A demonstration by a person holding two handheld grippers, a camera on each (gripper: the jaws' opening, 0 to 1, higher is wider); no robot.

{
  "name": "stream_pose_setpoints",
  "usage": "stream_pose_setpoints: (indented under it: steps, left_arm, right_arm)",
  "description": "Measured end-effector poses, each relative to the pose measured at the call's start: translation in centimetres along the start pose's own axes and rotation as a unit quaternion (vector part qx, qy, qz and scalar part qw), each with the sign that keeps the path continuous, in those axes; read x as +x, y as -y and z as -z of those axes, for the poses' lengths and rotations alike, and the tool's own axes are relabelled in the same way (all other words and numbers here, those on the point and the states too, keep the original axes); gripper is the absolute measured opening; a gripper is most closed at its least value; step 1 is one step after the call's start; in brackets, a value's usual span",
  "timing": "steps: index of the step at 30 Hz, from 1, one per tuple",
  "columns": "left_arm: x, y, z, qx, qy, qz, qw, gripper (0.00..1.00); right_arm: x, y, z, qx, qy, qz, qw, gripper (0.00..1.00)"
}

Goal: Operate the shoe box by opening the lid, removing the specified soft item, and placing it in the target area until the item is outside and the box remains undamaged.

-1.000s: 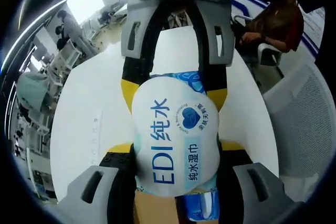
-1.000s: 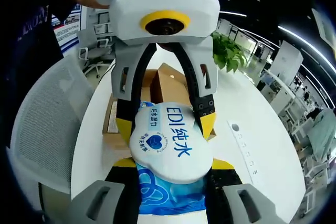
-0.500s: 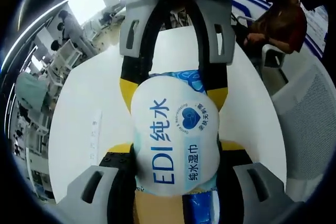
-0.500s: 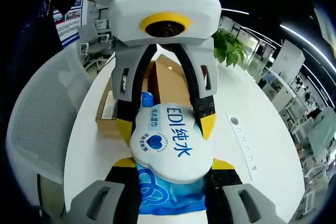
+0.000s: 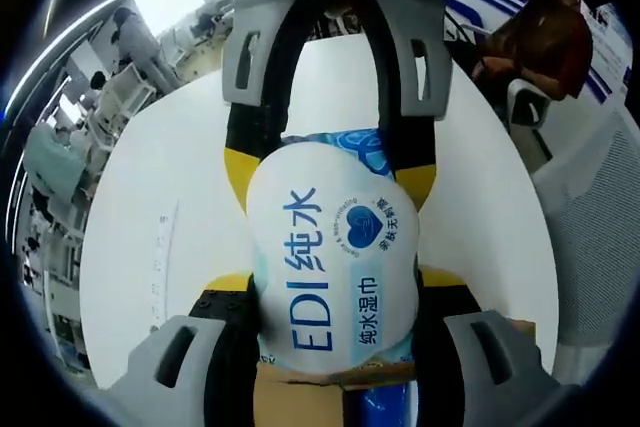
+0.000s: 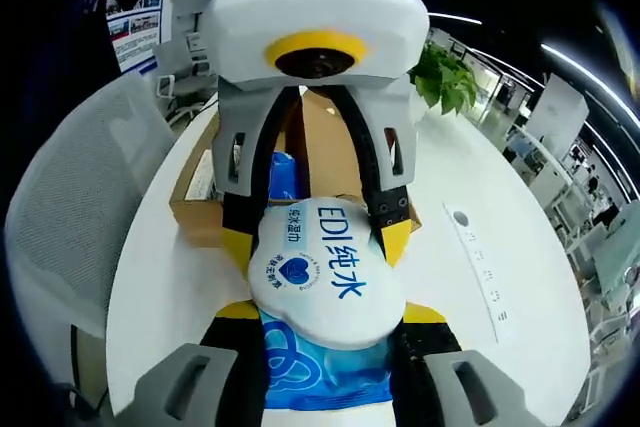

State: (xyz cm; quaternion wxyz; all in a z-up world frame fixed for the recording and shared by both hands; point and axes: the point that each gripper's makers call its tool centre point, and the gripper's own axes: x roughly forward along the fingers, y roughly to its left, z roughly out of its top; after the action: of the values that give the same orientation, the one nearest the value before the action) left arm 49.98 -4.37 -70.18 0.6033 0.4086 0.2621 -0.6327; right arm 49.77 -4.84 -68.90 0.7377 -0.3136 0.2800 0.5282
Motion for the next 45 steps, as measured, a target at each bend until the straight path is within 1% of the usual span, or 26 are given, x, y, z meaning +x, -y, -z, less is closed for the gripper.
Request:
stream_pose_setpoints:
  steps: [12,20,30,40,45]
  left_arm:
    - [1.6,-0.3,0.9,-0.002,-0.012,0.008,0.9999,0.61]
    - [2.6,-0.2,1.6,-0.007,-0.014,0.011,0.9998,0.61]
    - [3.8,0.1,2.7,-0.006,-0.024,0.018,0.9995,0.61]
    - [4.7,0.0,3.6,-0.006,-0.035,0.02,0.9992,0.62]
    - [5.0,0.1,3.7,-0.01,-0.034,0.02,0.9992,0.62]
  right_arm:
    - [1.2,0.4,1.2,0.006,0.007,-0.005,0.9999,0.43]
    - [2.1,0.2,1.9,0.007,0.008,-0.011,0.9999,0.43]
    - [3.4,-0.2,2.6,0.014,0.013,-0.013,0.9997,0.43]
    - [4.4,0.0,3.3,0.014,0.025,-0.014,0.9995,0.43]
    - [4.7,-0.1,3.7,0.016,0.034,-0.017,0.9991,0.43]
